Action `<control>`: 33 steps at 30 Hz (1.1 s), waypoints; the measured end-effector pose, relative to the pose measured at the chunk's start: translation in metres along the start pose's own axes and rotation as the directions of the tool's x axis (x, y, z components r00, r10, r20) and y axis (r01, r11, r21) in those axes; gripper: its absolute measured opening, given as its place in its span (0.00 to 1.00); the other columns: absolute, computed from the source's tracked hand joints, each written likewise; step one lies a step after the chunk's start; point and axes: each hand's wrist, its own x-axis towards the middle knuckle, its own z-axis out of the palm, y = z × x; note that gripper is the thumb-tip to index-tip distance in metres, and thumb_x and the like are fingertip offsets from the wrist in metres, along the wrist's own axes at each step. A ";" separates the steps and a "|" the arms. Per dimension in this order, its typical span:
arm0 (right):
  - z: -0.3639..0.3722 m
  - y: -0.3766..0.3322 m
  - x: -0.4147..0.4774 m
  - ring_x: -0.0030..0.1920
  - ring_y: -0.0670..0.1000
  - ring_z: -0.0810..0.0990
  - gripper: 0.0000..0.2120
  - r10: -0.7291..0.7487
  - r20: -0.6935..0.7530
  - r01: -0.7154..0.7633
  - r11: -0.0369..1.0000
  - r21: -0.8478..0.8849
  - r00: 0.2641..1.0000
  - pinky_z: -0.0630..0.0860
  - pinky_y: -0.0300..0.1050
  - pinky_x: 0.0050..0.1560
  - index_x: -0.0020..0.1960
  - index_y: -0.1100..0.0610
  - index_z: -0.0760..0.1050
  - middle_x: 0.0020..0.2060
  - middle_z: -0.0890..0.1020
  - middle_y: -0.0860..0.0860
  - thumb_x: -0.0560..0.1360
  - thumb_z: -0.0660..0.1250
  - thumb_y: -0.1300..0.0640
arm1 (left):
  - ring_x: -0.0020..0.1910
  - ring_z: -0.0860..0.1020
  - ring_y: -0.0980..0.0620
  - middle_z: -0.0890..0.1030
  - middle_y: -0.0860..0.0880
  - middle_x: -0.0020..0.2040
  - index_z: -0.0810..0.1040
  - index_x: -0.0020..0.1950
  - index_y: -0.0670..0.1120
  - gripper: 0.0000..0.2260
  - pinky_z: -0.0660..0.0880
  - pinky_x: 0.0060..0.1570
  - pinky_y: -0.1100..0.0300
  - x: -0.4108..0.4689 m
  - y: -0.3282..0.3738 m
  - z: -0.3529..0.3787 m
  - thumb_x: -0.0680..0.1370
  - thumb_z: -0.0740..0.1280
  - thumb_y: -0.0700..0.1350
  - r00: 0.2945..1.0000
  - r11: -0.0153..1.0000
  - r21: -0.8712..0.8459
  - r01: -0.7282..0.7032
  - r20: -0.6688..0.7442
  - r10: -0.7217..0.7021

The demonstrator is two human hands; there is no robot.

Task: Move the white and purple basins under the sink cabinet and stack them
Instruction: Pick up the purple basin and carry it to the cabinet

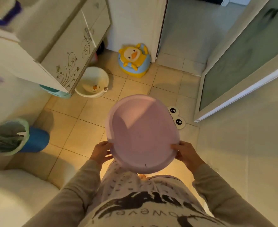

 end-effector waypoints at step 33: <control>0.092 -0.350 0.291 0.47 0.61 0.79 0.14 0.116 0.239 -0.064 0.974 -0.216 0.964 0.79 0.47 0.38 0.57 0.66 0.76 0.50 0.81 0.61 0.71 0.68 0.65 | 0.38 0.77 0.47 0.79 0.44 0.41 0.76 0.48 0.39 0.05 0.75 0.35 0.57 0.181 0.308 0.054 0.75 0.64 0.37 0.982 0.920 -0.393 0.006 -0.169 -0.079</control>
